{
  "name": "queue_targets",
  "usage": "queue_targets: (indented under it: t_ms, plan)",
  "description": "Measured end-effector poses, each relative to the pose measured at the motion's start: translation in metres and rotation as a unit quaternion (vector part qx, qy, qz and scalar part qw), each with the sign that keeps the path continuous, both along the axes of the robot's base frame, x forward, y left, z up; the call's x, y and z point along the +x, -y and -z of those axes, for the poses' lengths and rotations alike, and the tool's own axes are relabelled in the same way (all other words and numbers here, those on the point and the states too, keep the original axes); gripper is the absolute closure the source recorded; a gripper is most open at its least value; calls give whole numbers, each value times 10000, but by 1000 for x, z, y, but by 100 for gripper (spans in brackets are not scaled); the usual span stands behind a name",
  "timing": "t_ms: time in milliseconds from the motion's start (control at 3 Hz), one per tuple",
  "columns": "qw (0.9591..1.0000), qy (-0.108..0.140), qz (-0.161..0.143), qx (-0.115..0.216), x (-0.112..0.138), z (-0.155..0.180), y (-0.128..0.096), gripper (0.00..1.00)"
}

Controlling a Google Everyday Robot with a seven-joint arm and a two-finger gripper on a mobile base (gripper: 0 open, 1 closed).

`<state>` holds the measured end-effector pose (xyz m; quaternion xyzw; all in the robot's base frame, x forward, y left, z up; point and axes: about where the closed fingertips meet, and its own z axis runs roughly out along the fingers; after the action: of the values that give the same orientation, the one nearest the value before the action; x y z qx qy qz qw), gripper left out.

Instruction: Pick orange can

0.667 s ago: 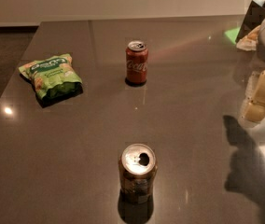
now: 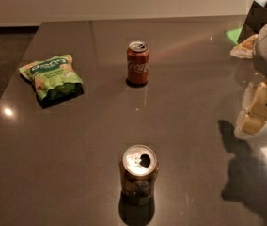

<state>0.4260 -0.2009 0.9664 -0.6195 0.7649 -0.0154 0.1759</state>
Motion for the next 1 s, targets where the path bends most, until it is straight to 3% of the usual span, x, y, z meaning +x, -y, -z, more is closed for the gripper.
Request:
queue_targets:
  t_ms: [333, 667, 1000]
  plan:
    - [9981, 7, -474, 400, -20, 18, -29, 0]
    - [9925, -80, -879, 846, -41, 34, -61, 0]
    - [9837, -244, -1225, 1293, -65, 39, -96, 0]
